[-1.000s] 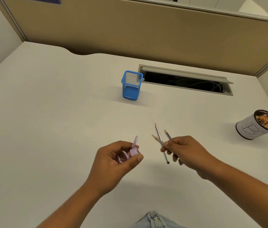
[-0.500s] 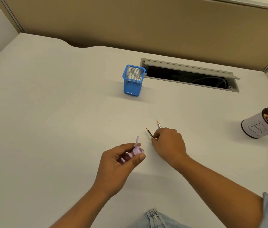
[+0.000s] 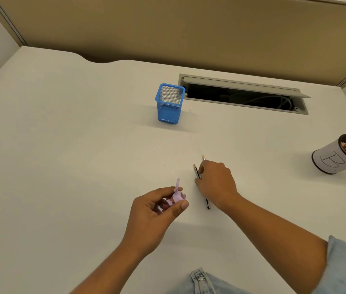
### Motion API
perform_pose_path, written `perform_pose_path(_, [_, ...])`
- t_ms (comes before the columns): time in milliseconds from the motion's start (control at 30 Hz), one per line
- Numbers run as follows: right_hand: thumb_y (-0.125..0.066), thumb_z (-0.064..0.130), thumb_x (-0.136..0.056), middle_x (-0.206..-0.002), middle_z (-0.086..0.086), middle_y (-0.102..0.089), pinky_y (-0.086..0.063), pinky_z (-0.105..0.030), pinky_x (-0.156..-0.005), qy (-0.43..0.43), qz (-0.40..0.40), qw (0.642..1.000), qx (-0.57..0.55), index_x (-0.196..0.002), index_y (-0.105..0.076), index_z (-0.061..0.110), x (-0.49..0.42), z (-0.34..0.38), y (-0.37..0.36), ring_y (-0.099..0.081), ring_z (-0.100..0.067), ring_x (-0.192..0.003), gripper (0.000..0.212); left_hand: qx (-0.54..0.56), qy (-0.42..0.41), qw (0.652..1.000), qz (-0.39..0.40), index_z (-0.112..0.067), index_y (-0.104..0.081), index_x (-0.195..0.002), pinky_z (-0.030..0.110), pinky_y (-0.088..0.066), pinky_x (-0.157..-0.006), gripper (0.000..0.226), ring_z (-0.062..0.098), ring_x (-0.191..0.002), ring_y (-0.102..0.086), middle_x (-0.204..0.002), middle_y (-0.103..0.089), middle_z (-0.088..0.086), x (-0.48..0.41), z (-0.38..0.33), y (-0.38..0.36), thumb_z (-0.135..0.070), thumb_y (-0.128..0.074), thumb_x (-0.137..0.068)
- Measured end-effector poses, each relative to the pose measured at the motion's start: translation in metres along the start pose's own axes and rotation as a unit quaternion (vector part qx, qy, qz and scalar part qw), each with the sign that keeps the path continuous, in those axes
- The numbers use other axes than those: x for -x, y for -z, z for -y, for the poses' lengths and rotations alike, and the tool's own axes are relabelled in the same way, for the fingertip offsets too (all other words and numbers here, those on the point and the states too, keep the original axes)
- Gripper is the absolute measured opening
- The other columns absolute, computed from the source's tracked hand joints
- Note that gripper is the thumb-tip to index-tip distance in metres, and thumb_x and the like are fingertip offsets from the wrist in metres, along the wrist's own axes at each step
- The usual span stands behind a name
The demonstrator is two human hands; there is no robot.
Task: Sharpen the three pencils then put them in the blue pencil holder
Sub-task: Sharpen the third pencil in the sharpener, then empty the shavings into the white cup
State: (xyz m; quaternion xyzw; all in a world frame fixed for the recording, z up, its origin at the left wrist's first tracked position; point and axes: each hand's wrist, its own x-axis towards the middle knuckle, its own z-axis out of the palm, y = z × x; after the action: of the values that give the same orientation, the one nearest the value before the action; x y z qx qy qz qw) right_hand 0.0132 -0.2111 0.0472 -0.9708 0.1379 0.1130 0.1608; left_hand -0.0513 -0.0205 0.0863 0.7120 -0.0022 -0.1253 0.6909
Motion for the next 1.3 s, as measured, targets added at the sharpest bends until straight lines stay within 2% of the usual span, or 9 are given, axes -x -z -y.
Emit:
perform_pose_path(200, [-0.065, 0.029, -0.088, -0.090, 0.003, -0.073, -0.055, -0.032, -0.075, 0.009, -0.035, 0.993, -0.114, -0.095, -0.069, 0.022, 0.015, -0.004, 0.044, -0.068, -0.020, -0.084, 0.011, -0.011, -0.009, 1.000, 0.007, -0.049, -0.077, -0.093, 0.016, -0.056, -0.068, 0.025, 0.008, -0.079, -0.071, -0.092, -0.079, -0.014, 0.008, -0.010, 0.002, -0.048, -0.077, -0.068])
perform_pose_path(333, [-0.065, 0.021, -0.092, -0.089, 0.006, -0.076, -0.056, -0.025, -0.067, 0.111, 0.066, 0.927, -0.352, -0.095, -0.075, 0.026, 0.049, 0.006, 0.086, -0.072, -0.009, -0.079, 0.012, -0.027, -0.019, 0.999, 0.037, -0.051, -0.077, -0.089, 0.032, -0.063, -0.069, 0.019, 0.025, -0.078, -0.069, -0.089, -0.079, -0.011, 0.014, -0.020, -0.002, -0.049, -0.075, -0.070])
perform_pose_path(467, [-0.064, 0.028, -0.094, -0.100, 0.013, -0.077, -0.059, -0.028, -0.075, 0.186, 0.131, 0.895, -0.383, -0.104, -0.076, 0.034, 0.090, 0.012, 0.105, -0.072, -0.012, -0.092, 0.017, -0.042, -0.036, 0.997, 0.059, -0.046, -0.078, -0.088, 0.026, -0.061, -0.062, 0.022, 0.022, -0.068, -0.066, -0.082, -0.078, -0.008, 0.021, -0.034, -0.008, -0.056, -0.074, -0.069])
perform_pose_path(633, [-0.072, 0.024, -0.088, -0.089, 0.005, -0.078, -0.059, -0.055, -0.076, 0.190, 0.073, 0.888, -0.412, -0.092, -0.079, 0.027, 0.113, 0.007, 0.119, -0.073, -0.021, -0.086, 0.008, -0.021, -0.048, 0.995, 0.079, -0.031, -0.081, -0.089, 0.023, -0.057, -0.056, 0.030, 0.015, -0.055, -0.059, -0.077, -0.078, 0.000, 0.026, -0.052, -0.010, -0.051, -0.078, -0.067])
perform_pose_path(800, [-0.079, 0.030, -0.083, -0.093, 0.007, -0.075, -0.057, -0.031, -0.070, 0.237, 0.039, 0.872, -0.426, -0.089, -0.080, 0.027, 0.131, 0.009, 0.120, -0.071, -0.017, -0.087, 0.007, 0.039, -0.037, 0.997, 0.059, -0.021, -0.081, -0.081, 0.016, -0.035, -0.039, 0.028, 0.011, -0.039, -0.046, -0.048, -0.061, -0.006, 0.027, -0.066, -0.013, -0.047, -0.074, -0.075])
perform_pose_path(933, [-0.081, 0.035, -0.075, -0.105, 0.020, -0.074, -0.055, -0.021, -0.073, 0.250, -0.019, 0.879, -0.406, -0.094, -0.076, 0.034, 0.142, 0.010, 0.115, -0.069, -0.013, -0.098, 0.019, 0.079, -0.002, 0.995, 0.057, -0.020, -0.077, -0.071, 0.015, -0.026, -0.041, 0.050, 0.011, -0.033, -0.038, -0.046, -0.055, -0.002, 0.026, -0.068, -0.019, -0.070, -0.071, -0.069])
perform_pose_path(1033, [-0.083, 0.032, -0.074, -0.099, 0.020, -0.075, -0.053, -0.024, -0.068, 0.249, -0.064, 0.881, -0.396, -0.087, -0.072, 0.030, 0.150, 0.012, 0.105, -0.068, -0.015, -0.090, 0.017, 0.090, 0.033, 0.994, 0.055, -0.015, -0.073, -0.069, 0.019, -0.027, -0.042, 0.072, 0.012, -0.033, -0.037, -0.045, -0.048, 0.000, 0.025, -0.066, -0.024, -0.085, -0.059, -0.064])
perform_pose_path(1167, [-0.083, 0.024, -0.075, -0.089, 0.015, -0.075, -0.053, -0.035, -0.063, 0.239, -0.123, 0.866, -0.421, -0.074, -0.066, 0.024, 0.158, 0.011, 0.092, -0.066, -0.015, -0.079, 0.018, 0.157, 0.086, 0.981, 0.069, -0.018, -0.072, -0.064, 0.015, -0.032, -0.039, 0.065, 0.010, -0.032, -0.039, -0.044, -0.051, -0.001, 0.027, -0.064, -0.032, -0.079, -0.051, -0.075])
perform_pose_path(1300, [-0.083, 0.019, -0.076, -0.083, 0.009, -0.072, -0.053, -0.024, -0.064, 0.237, -0.159, 0.843, -0.456, -0.071, -0.060, 0.033, 0.164, 0.005, 0.093, -0.066, -0.017, -0.075, 0.027, 0.202, 0.114, 0.969, 0.083, -0.015, -0.075, -0.079, 0.020, -0.040, -0.045, 0.072, 0.015, -0.049, -0.057, -0.068, -0.068, 0.010, 0.022, -0.062, -0.044, -0.078, -0.042, -0.070])
